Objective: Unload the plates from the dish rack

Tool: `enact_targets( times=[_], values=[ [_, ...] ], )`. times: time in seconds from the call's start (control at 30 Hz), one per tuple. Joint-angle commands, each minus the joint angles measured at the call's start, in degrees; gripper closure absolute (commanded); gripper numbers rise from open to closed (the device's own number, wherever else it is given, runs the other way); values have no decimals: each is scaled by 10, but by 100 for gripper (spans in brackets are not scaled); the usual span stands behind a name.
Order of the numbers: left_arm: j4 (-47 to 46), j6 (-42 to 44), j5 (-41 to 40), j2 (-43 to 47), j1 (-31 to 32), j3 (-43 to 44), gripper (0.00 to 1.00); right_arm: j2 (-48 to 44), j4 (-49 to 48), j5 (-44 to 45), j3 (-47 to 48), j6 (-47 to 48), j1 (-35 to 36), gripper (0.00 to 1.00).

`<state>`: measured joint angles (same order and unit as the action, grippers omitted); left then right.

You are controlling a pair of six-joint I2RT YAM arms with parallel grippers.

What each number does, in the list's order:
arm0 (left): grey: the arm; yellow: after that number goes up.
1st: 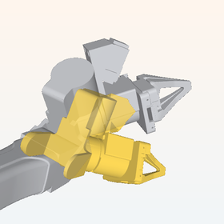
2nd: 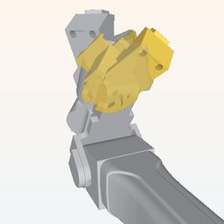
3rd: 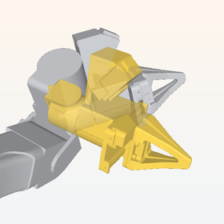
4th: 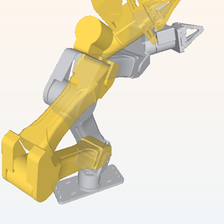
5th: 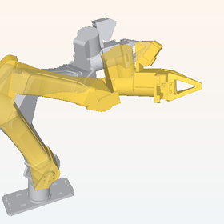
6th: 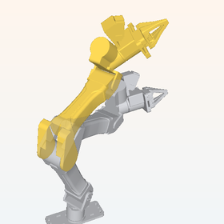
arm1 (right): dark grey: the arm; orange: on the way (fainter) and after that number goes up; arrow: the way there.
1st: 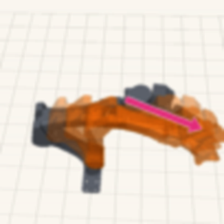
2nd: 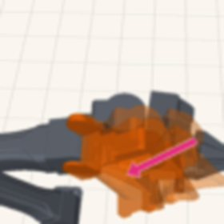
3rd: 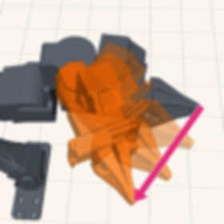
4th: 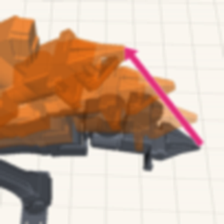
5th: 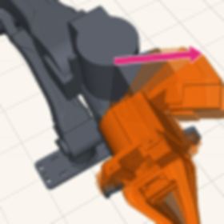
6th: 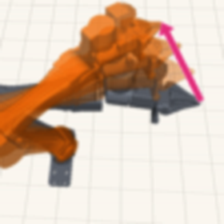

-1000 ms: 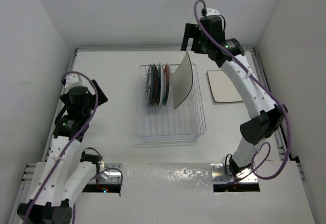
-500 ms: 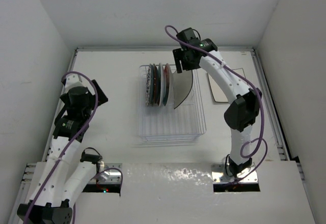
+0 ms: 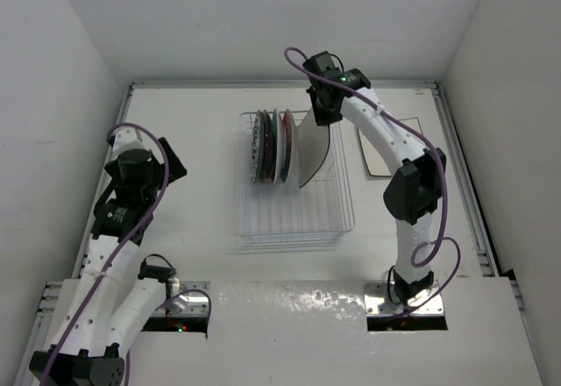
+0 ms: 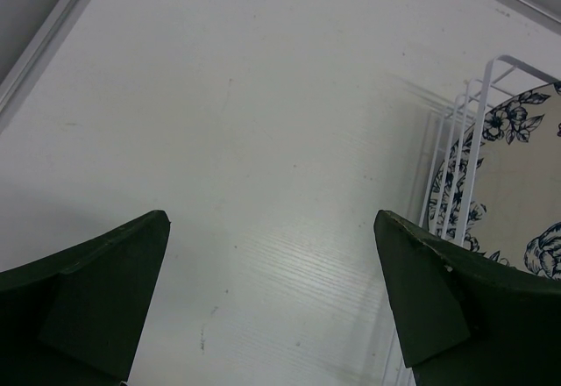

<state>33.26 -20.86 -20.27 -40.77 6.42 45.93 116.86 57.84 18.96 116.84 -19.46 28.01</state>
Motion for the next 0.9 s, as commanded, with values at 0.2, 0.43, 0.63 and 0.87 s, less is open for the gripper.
enact_targets(
  times=[0.2,0.43,0.63,0.87],
  values=[
    [-21,9,9,4,4,16,0,-31,-57,18,-22,-53,-4,100],
    [-21,8,5,6,4,16,0,-138,-156,41,-62,-136,-10,100],
    [-21,7,4,9,4,17,0,-192,-150,113,-21,-156,-24,100],
    [-21,7,5,10,4,15,0,-289,-162,127,-82,-188,-107,100]
  ],
)
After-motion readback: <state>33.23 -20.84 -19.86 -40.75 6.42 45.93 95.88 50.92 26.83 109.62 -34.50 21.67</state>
